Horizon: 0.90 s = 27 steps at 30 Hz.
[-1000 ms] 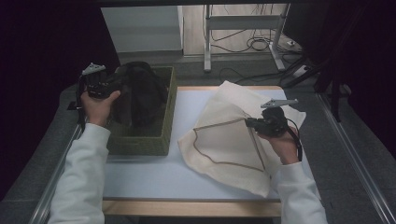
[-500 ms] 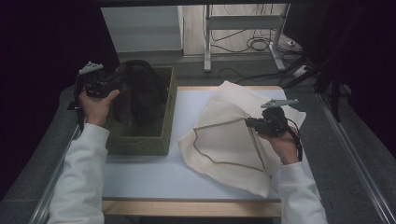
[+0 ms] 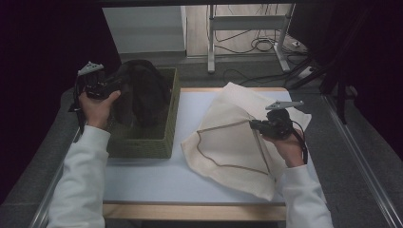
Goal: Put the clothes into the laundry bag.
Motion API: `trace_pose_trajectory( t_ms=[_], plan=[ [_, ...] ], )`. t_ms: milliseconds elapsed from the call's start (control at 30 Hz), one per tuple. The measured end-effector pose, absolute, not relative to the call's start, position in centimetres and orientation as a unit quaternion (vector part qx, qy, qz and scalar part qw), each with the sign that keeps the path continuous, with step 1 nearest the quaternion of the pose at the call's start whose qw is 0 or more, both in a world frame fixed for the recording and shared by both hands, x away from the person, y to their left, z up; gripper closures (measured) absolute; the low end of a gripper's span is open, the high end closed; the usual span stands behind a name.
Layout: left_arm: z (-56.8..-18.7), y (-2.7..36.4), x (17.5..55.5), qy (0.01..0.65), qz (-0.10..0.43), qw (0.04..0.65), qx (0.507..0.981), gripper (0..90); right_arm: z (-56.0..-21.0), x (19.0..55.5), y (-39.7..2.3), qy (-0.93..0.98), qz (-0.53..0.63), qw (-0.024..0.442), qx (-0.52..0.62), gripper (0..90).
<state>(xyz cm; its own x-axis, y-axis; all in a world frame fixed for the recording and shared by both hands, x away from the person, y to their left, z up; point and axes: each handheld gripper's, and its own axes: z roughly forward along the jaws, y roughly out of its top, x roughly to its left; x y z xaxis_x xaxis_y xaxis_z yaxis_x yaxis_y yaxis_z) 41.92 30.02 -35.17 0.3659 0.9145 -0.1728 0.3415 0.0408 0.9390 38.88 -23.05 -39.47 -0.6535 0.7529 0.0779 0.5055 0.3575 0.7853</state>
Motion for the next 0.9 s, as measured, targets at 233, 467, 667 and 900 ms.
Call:
trace_pose_trajectory(
  t_ms=[233, 467, 667, 900],
  plan=[
    [-34.4, 29.8, 41.4, 0.484, 0.279, 0.534, 0.635, 77.3, -39.5, 38.9, -23.1, 0.81, 0.413, 0.149, 0.39, 85.5],
    [-33.5, 29.5, 40.5, 0.472, 0.276, 0.552, 0.63, 77.3, -39.4, 38.9, -23.1, 0.81, 0.412, 0.149, 0.39, 85.5],
    [-32.9, 28.8, 39.8, 0.458, 0.278, 0.564, 0.628, 77.3, -39.4, 38.8, -23.1, 0.809, 0.413, 0.15, 0.39, 85.5],
    [-31.9, 28.4, 38.8, 0.442, 0.284, 0.575, 0.627, 77.3, -39.4, 38.9, -23.2, 0.809, 0.414, 0.152, 0.389, 85.5]
  ],
)
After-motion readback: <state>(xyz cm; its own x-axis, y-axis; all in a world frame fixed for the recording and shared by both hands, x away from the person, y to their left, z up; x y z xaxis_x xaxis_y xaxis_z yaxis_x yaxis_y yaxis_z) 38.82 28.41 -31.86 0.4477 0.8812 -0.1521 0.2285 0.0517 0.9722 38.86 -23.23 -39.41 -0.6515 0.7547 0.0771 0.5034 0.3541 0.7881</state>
